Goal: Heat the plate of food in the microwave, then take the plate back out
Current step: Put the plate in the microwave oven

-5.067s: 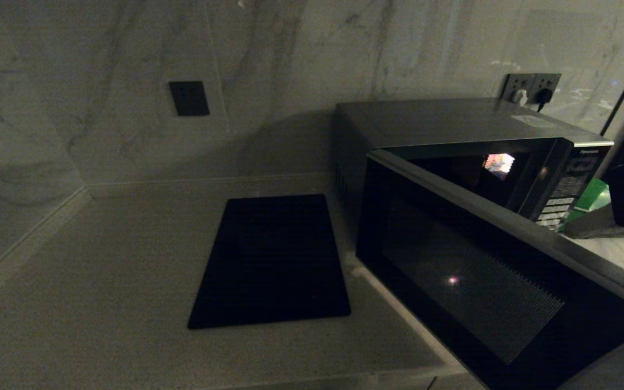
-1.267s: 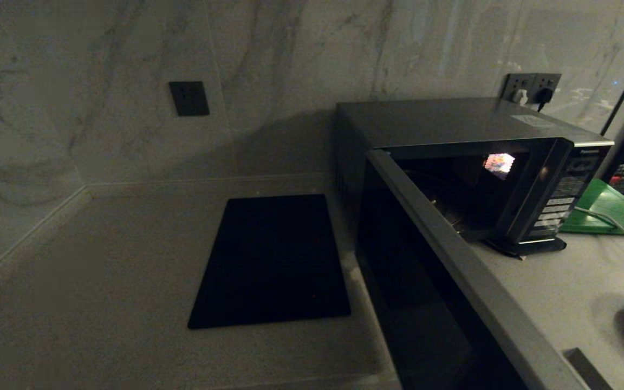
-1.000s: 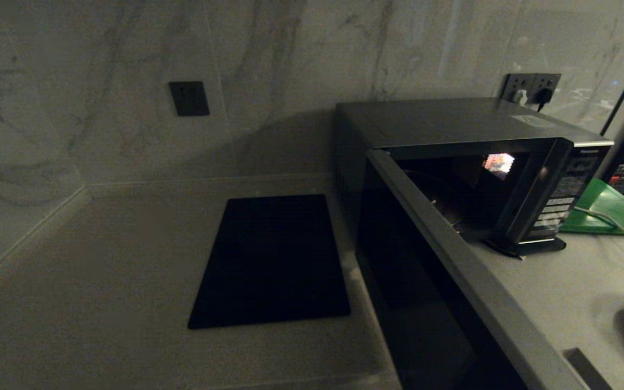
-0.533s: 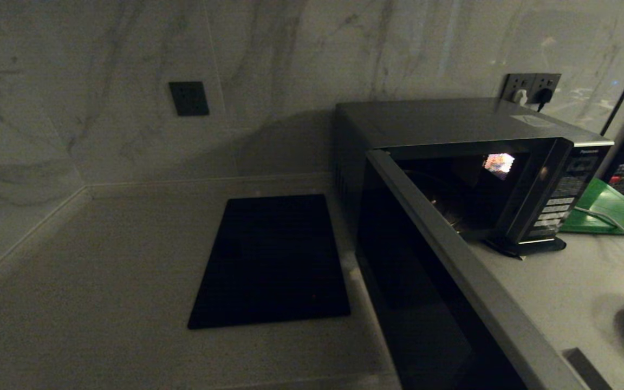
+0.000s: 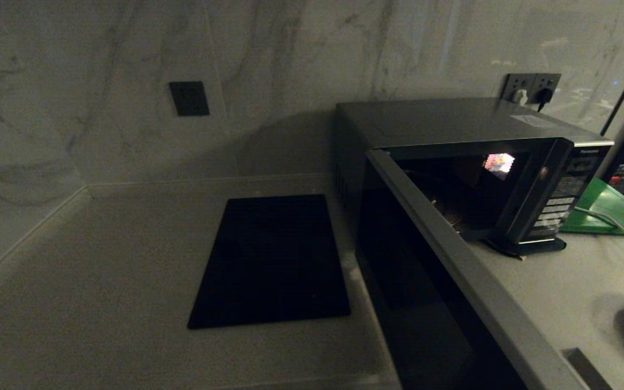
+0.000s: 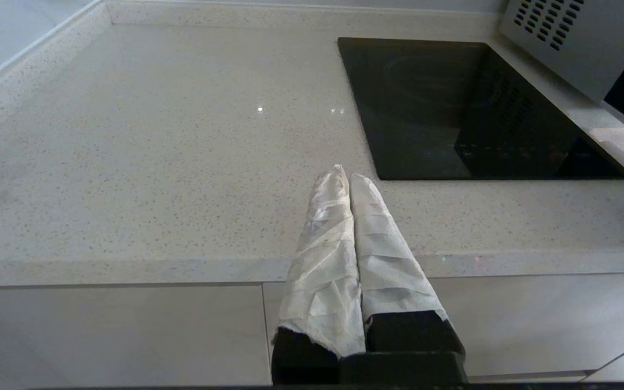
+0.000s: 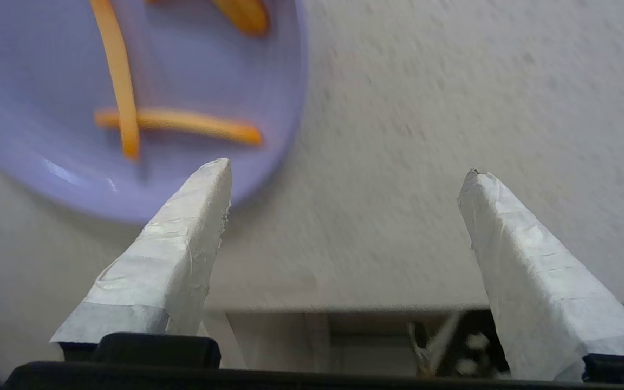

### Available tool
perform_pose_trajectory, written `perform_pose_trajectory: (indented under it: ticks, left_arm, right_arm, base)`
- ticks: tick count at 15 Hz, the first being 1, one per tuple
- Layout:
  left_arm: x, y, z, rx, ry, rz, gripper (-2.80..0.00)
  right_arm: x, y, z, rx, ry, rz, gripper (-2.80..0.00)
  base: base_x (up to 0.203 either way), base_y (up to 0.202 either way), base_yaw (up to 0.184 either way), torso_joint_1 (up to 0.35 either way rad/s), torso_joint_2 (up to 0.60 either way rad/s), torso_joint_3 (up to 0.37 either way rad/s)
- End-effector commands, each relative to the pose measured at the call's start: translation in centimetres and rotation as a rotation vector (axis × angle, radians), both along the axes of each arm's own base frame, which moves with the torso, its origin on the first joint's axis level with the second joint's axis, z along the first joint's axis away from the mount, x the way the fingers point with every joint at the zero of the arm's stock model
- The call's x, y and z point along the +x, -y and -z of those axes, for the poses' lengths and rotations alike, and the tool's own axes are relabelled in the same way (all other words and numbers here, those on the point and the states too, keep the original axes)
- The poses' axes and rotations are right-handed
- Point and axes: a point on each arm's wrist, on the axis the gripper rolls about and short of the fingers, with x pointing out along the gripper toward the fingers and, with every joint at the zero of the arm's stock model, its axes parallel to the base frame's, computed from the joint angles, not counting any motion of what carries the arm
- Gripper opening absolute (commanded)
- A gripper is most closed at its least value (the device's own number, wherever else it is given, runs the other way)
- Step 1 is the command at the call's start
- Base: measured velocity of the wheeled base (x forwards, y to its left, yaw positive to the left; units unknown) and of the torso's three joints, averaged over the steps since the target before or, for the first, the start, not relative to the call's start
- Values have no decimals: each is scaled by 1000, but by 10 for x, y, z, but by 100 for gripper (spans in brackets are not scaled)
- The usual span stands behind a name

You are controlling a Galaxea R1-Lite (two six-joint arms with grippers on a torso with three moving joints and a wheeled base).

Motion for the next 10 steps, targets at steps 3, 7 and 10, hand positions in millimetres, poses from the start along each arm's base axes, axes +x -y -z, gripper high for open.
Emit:
perform_pose_trajectory:
  ticks: [3,7,10]
  left_arm:
    - [0,0,0,0,-1,-1,-280]
    - [0,0,0,0,-1,-1,-280]
    - [0,0,0,0,-1,-1,-280]
  right_arm:
    - [7,11,26,61,-34,17,0]
    - [9,15,35,79,-47,19,0]
    - [11,20,36,71,-42,20,0]
  base:
    - [0,0,0,0,0,0]
    - [0,0,0,0,0,0]
    - [0,0,0,0,0,0]
